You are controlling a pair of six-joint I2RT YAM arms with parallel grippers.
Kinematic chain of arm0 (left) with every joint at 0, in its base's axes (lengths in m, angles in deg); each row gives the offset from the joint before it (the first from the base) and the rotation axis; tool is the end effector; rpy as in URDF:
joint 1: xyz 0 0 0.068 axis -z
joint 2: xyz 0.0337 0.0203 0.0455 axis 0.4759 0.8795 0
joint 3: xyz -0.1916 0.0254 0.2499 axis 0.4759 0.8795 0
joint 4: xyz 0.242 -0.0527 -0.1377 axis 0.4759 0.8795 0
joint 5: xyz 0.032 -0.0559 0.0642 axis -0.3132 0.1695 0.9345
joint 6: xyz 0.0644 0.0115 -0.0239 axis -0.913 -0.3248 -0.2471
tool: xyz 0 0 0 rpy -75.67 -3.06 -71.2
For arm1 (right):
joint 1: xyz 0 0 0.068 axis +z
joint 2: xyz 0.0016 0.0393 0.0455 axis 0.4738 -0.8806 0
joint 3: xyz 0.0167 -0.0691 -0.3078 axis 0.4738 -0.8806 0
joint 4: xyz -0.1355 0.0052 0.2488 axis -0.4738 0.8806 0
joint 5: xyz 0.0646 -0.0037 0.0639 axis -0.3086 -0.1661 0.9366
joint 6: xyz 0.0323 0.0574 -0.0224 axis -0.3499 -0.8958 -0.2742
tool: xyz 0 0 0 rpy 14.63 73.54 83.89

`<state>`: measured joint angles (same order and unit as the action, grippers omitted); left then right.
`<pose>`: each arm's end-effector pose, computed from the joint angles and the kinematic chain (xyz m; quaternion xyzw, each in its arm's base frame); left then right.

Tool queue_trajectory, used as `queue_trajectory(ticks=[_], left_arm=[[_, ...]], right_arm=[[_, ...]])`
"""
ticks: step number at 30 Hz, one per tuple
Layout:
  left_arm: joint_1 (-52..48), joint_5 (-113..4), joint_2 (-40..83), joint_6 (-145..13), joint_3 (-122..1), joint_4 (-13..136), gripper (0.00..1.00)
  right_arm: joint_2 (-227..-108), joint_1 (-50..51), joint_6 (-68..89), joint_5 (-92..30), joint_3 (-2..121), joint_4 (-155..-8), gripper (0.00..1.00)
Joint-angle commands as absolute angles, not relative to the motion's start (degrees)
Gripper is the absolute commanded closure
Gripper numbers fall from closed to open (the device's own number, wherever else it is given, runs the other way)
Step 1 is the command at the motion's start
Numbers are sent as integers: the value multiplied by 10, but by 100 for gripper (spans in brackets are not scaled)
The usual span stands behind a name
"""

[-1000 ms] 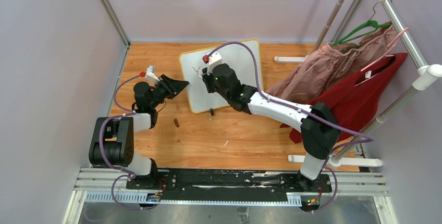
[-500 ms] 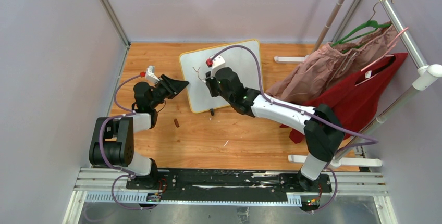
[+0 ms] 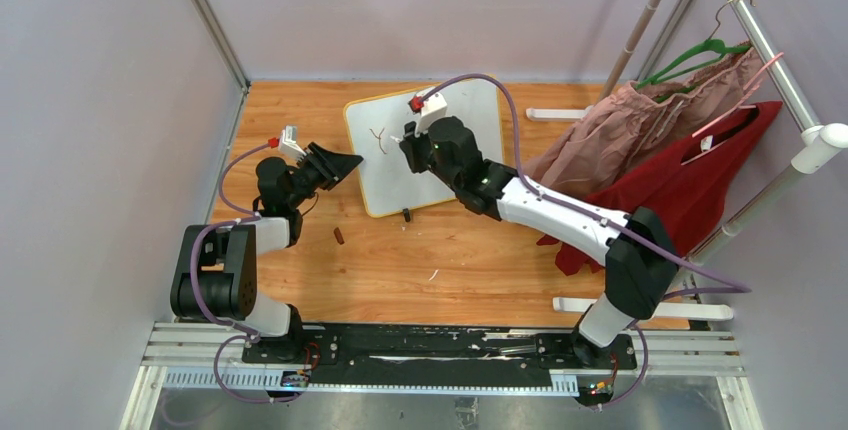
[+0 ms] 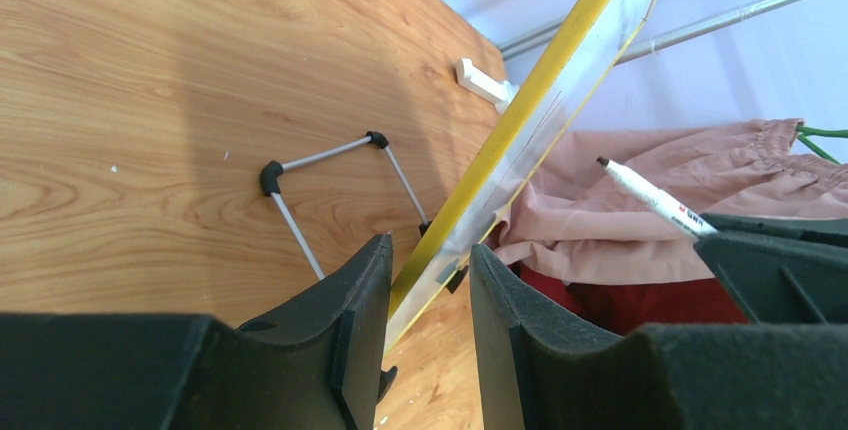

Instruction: Write a sentence on the whiteboard

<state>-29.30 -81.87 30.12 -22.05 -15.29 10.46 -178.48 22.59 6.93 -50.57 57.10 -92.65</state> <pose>0.3040 -0.0285 0.2170 -0.1475 0.7138 -0.4981 0.4697 0.2813 0.3270 0.3734 -0.1953 0.7292 0.2639 0.6004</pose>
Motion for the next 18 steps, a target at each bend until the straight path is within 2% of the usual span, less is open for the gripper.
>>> queue_trajectory(ticks=[1, 8, 18], left_arm=[[-290, -831, 292, -223, -159, 79, 61], [-290, -830, 292, -223, -159, 79, 60], [-290, -830, 291, -224, -161, 82, 54]], right_arm=[[-1798, 214, 70, -506, 602, -923, 100], [-1816, 211, 73, -506, 615, -916, 100], [-1829, 211, 75, -504, 619, -910, 100]])
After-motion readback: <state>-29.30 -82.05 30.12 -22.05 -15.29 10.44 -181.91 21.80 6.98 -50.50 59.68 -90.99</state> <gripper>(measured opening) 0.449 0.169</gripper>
